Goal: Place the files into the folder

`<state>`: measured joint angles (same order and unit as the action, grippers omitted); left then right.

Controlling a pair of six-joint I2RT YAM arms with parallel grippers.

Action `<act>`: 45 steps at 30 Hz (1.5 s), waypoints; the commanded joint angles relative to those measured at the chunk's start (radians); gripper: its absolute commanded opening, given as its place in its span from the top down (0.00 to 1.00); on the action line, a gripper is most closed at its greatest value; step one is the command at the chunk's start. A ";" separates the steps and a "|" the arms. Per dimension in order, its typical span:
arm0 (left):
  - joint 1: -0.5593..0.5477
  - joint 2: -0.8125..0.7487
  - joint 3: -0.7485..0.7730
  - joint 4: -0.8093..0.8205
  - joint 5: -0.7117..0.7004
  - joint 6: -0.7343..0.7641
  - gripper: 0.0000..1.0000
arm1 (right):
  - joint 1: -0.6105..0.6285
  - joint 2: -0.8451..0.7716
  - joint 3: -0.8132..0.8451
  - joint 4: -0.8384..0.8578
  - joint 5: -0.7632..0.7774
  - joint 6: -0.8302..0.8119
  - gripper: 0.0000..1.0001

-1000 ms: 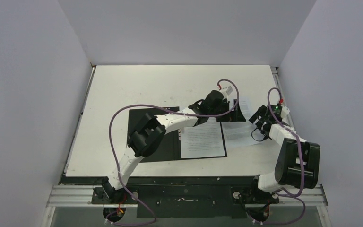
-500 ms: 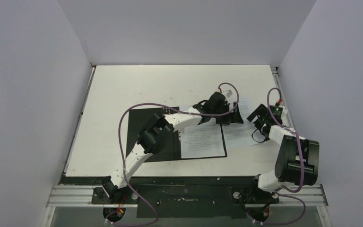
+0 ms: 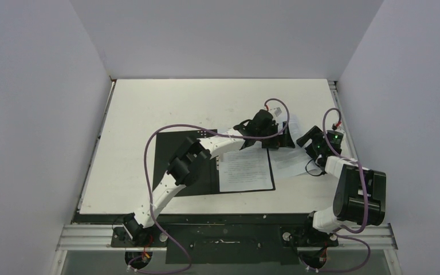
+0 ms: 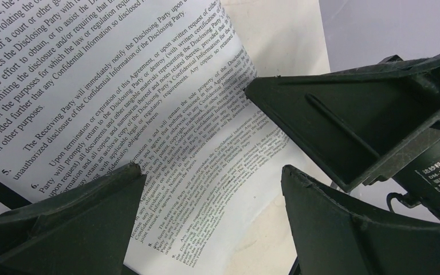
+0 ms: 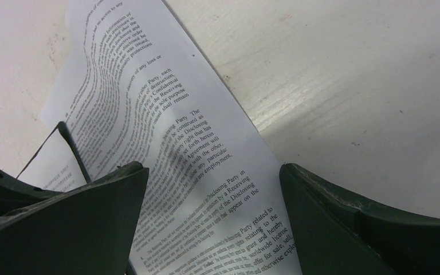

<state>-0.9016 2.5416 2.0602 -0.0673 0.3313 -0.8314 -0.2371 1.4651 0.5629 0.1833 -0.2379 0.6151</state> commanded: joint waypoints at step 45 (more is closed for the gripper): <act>0.067 -0.549 -0.356 0.176 0.094 0.009 0.10 | -0.002 -0.517 0.192 -0.357 -0.133 -0.008 0.95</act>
<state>-0.8616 2.0758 1.7641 0.1135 0.4686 -0.8528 -0.2367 0.9981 0.7128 -0.2195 -0.2817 0.5640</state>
